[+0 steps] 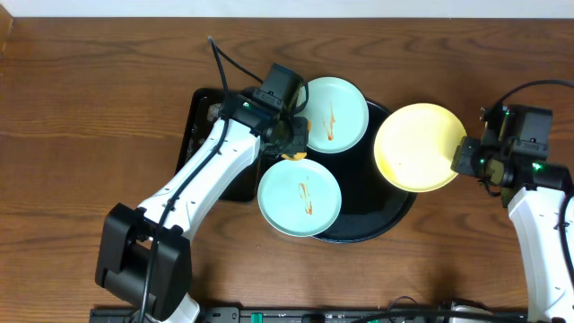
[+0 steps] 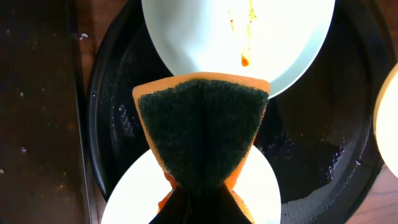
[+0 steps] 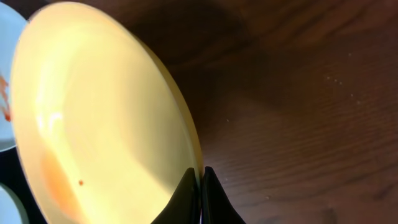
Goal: Clean dirty plates on tray and stack at the side
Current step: 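Tilt the yellow plate upward with the right gripper beside the tray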
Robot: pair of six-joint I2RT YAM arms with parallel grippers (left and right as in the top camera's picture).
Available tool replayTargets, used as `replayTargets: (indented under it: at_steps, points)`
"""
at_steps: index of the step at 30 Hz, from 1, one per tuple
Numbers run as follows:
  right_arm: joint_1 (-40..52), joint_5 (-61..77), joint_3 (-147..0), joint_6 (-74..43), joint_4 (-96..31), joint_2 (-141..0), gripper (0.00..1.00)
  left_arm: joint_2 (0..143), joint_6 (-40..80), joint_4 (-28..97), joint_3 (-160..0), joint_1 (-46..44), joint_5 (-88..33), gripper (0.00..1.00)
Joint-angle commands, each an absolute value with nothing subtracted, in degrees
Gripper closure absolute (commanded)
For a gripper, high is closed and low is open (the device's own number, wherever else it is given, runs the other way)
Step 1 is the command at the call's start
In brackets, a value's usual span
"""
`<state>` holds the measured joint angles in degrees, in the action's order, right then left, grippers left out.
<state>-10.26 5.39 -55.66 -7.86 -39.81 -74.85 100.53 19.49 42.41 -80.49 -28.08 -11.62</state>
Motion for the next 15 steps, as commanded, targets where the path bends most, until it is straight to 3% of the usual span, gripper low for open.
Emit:
replayTargets:
  at_steps: [1,15]
  points:
    - [-9.72,7.57,-56.99,-11.79,-39.55,-75.13,0.99,100.55,19.16,42.61,-80.9,-27.99,-11.09,0.92]
    - [-9.72,23.2,-56.77,-15.44,-36.64,-82.72,0.99,100.55,19.16,42.61,-80.9,-27.99,-11.09,0.92]
